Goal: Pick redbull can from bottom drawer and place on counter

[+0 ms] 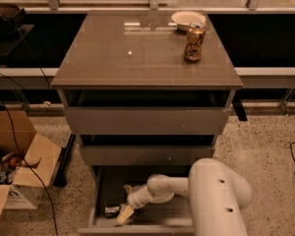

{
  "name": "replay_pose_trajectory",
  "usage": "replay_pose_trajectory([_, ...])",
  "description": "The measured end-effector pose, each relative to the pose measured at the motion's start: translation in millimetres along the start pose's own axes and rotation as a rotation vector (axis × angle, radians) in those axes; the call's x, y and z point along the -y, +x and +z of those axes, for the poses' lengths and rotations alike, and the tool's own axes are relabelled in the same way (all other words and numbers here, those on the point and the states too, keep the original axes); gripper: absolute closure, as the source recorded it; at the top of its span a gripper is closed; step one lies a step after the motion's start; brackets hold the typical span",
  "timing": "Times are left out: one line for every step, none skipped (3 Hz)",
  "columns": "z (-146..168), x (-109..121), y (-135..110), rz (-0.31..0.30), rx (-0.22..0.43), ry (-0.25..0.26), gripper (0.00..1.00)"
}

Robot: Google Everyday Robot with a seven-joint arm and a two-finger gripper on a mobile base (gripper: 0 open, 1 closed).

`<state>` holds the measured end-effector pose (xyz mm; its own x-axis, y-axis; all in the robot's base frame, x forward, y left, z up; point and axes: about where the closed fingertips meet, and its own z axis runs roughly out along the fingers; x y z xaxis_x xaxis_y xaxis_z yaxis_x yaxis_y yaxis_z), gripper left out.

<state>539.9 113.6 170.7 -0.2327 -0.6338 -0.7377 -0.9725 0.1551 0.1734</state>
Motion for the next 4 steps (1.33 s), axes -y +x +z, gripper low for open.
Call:
replay_pose_trajectory([12.1,16.8,10.1,0.005,-0.004,0.018,0.0])
replay_pose_trajectory([20.2,28.3,20.9,0.014,-0.011,0.023,0.0])
replay_pose_trajectory([29.0,27.2,34.0,0.031,-0.03,0.007,0.19])
replay_pose_trajectory([23.4,15.2,40.4,0.051,-0.039,0.013,0.5])
